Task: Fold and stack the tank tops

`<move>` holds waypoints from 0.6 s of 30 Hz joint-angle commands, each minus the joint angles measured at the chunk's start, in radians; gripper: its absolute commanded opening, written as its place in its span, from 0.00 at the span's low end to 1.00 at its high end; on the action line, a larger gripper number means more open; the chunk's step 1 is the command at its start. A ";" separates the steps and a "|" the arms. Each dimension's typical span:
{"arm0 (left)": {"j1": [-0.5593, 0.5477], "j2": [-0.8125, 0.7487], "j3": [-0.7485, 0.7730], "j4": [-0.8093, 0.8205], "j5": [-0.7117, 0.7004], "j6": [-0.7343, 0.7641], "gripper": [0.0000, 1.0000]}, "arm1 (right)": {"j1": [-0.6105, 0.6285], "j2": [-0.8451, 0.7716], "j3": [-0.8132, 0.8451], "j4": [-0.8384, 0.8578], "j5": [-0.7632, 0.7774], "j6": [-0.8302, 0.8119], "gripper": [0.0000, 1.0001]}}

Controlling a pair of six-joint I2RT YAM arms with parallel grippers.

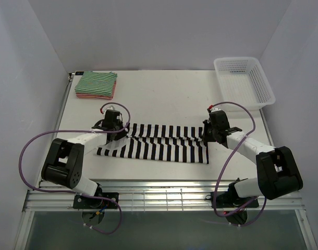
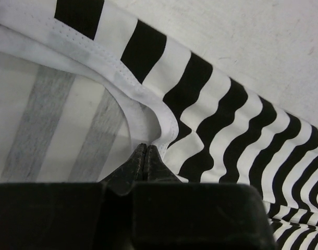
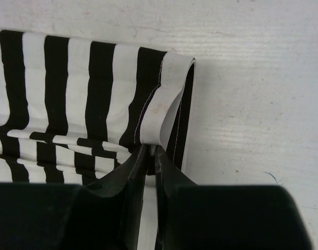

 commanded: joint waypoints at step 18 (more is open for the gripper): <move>-0.003 -0.088 0.170 -0.201 -0.020 -0.103 0.98 | 0.022 -0.054 0.110 0.033 -0.293 -0.030 0.90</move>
